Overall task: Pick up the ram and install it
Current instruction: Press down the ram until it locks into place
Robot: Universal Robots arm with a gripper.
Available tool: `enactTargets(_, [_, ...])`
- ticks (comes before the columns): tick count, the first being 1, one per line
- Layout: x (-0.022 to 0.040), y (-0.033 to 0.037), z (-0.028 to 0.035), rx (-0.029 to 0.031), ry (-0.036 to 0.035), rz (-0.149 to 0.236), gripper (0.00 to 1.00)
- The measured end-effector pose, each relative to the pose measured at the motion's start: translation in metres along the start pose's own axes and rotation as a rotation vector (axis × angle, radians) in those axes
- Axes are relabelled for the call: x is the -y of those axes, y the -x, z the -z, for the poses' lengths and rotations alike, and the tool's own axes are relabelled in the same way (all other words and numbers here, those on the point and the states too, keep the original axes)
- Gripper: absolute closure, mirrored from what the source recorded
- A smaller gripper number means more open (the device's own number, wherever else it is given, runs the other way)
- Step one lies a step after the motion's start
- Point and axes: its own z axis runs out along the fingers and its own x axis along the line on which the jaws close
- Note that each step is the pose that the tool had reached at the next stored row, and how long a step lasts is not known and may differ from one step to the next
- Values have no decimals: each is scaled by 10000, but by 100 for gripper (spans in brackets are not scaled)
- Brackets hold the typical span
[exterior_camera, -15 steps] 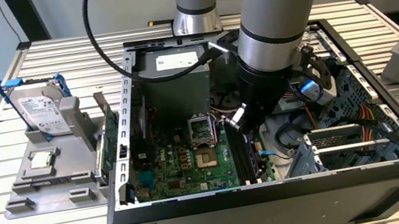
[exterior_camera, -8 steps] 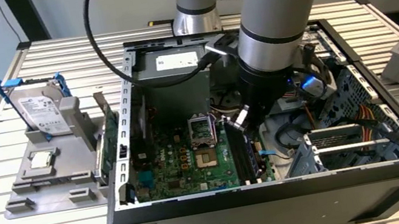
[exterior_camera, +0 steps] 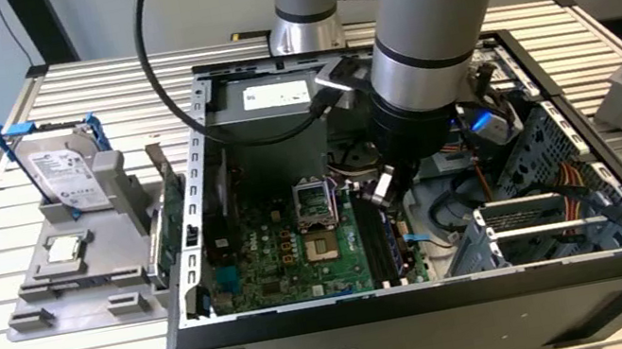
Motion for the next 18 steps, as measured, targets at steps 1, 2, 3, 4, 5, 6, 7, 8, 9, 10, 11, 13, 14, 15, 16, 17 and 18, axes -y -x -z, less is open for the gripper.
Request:
enactTargets(1, [0, 0, 0, 2, 3, 49, 100])
enactTargets(2, [0, 0, 0, 6, 7, 110, 100])
enactTargets(3, [0, -1, 0, 12, 13, 202, 100])
enactTargets(4, [0, 0, 0, 18, 19, 321, 100])
enactTargets(5, [0, 0, 0, 21, 23, 451, 100])
enactTargets(6, [-1, 1, -1, 23, 27, 603, 100])
enactTargets(7, [-1, 1, -1, 26, 31, 773, 100])
enactTargets(8, [-1, 1, -1, 29, 35, 926, 100])
enactTargets(9, [-1, 1, 0, 32, 40, 1092, 100])
enactTargets(10, [-1, 2, 0, 33, 43, 1243, 100])
enactTargets(11, [-3, 3, 0, 34, 46, 1355, 100])
enactTargets(13, [-5, 6, 0, 51, 61, 1554, 100])
enactTargets(14, [-6, 7, -1, 64, 70, 1647, 100])
enactTargets(15, [-7, 8, -1, 69, 75, 1746, 100])
enactTargets(16, [-7, 8, 0, 69, 78, 1873, 100])
enactTargets(17, [-7, 8, 0, 68, 79, 1984, 100])
enactTargets(18, [-7, 8, 0, 66, 81, 2124, 100])
